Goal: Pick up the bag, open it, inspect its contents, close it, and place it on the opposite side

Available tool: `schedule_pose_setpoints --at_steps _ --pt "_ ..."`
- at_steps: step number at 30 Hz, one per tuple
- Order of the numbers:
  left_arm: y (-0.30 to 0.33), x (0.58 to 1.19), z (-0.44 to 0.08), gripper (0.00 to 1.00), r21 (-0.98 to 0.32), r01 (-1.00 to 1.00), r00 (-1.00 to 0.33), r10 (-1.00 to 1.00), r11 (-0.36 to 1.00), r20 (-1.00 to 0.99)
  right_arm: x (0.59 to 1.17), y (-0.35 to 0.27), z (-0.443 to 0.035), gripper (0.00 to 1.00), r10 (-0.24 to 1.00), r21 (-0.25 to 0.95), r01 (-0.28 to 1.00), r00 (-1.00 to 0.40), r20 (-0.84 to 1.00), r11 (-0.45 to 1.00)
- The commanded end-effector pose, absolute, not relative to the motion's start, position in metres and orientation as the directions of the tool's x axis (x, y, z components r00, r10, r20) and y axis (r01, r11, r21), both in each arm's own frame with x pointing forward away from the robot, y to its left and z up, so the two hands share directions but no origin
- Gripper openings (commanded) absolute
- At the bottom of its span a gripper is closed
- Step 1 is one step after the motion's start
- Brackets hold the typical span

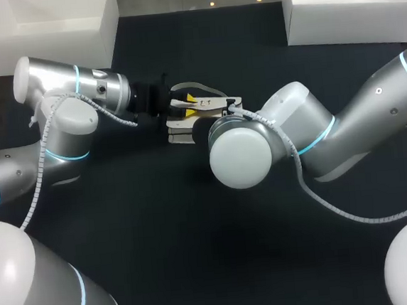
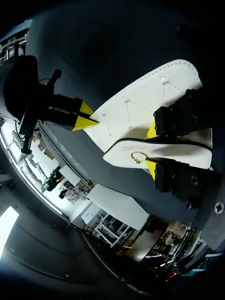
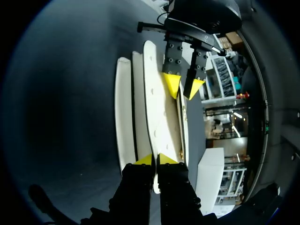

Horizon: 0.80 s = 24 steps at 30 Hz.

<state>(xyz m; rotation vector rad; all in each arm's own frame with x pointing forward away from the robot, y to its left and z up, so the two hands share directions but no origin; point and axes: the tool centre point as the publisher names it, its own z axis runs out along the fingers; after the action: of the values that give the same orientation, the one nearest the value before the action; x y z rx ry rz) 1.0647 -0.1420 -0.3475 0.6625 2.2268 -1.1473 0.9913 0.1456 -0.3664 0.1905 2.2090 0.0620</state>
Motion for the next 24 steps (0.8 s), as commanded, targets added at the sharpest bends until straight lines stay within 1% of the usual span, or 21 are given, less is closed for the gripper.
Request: schedule_pose_setpoints --at_steps 1,2,3,17,20,22,24 --pt "-0.144 1.066 -0.346 0.16 -0.565 0.634 -0.730 0.166 0.528 -0.663 0.992 0.146 -0.369 0.00 0.161 0.115 0.114 -0.589 -0.792 0.987" --pt "-0.144 1.067 -0.346 0.04 -0.563 0.632 -0.730 0.163 0.533 -0.664 0.992 0.146 -0.369 0.00 0.161 0.115 0.114 -0.589 -0.792 0.987" --pt "-0.144 1.067 -0.346 0.00 -0.563 0.630 -0.731 0.162 0.535 -0.663 0.992 0.146 -0.369 0.00 0.161 0.115 0.114 -0.589 -0.792 0.987" --pt "-0.152 1.052 -0.352 0.00 -0.611 0.577 -0.780 0.146 0.541 -0.608 0.992 0.146 -0.369 0.00 0.161 0.115 0.114 -0.589 -0.792 0.987" --pt "-0.151 1.053 -0.354 0.00 -0.596 0.587 -0.770 0.151 0.549 -0.620 0.992 0.146 -0.369 0.00 0.161 0.115 0.114 -0.589 -0.792 0.987" --pt "-0.148 1.057 -0.359 0.00 -0.563 0.615 -0.743 0.166 0.552 -0.648 0.992 0.146 -0.369 0.00 0.161 0.115 0.114 -0.589 -0.792 0.987" --pt "-0.144 1.061 -0.365 0.00 -0.564 0.618 -0.743 0.171 0.548 -0.647 0.992 0.146 -0.369 0.00 0.161 0.115 0.114 -0.589 -0.792 0.987"
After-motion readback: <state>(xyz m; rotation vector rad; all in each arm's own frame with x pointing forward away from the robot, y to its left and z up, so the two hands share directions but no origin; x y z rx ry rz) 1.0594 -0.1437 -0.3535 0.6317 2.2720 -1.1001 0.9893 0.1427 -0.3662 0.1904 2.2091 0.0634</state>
